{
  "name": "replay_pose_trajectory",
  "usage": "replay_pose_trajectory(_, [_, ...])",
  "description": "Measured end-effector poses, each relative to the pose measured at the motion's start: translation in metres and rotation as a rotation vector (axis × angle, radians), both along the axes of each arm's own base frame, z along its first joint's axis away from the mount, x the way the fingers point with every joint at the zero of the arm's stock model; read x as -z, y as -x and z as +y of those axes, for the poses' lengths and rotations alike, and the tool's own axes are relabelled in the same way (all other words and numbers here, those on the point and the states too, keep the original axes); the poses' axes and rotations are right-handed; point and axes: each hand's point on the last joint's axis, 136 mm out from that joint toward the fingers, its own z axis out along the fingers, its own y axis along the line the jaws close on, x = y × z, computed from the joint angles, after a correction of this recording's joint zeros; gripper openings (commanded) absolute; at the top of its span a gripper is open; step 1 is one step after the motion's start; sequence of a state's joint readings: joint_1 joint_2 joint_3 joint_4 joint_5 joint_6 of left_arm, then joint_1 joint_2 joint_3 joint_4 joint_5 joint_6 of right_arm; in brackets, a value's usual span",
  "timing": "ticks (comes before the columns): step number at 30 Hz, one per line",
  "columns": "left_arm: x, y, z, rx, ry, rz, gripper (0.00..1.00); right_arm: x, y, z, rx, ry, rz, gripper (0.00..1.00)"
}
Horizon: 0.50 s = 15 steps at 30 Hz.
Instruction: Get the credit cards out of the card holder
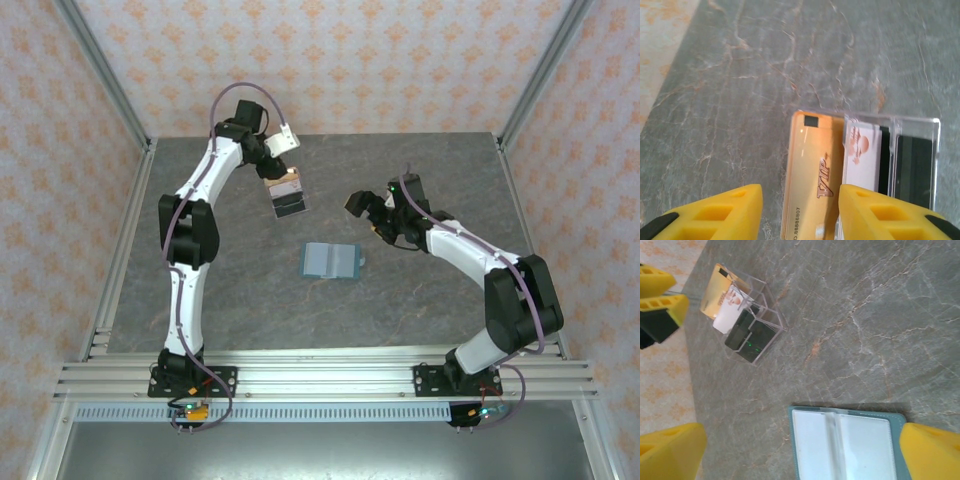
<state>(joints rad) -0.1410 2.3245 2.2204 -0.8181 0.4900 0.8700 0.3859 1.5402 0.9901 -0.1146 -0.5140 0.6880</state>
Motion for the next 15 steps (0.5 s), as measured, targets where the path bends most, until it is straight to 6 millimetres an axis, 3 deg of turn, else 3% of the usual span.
replay_pose_trajectory(4, [-0.029, 0.013, 0.003, -0.17, 0.109, -0.006, 0.49, 0.0, 0.006, 0.005, -0.021, 0.073, 0.001, 0.95])
replay_pose_trajectory(9, [-0.068, 0.043, 0.016, -0.415, 0.232, -0.026, 0.52, -0.005, 0.027, 0.036, -0.116, 0.152, -0.022, 0.88])
replay_pose_trajectory(12, [-0.077, 0.062, 0.021, -0.565, 0.308, 0.007, 0.53, 0.002, 0.037, 0.056, -0.173, 0.189, -0.016, 0.81])
replay_pose_trajectory(15, [-0.068, 0.076, 0.021, -0.697, 0.356, 0.075, 0.52, 0.018, 0.045, 0.073, -0.225, 0.231, 0.01, 0.75])
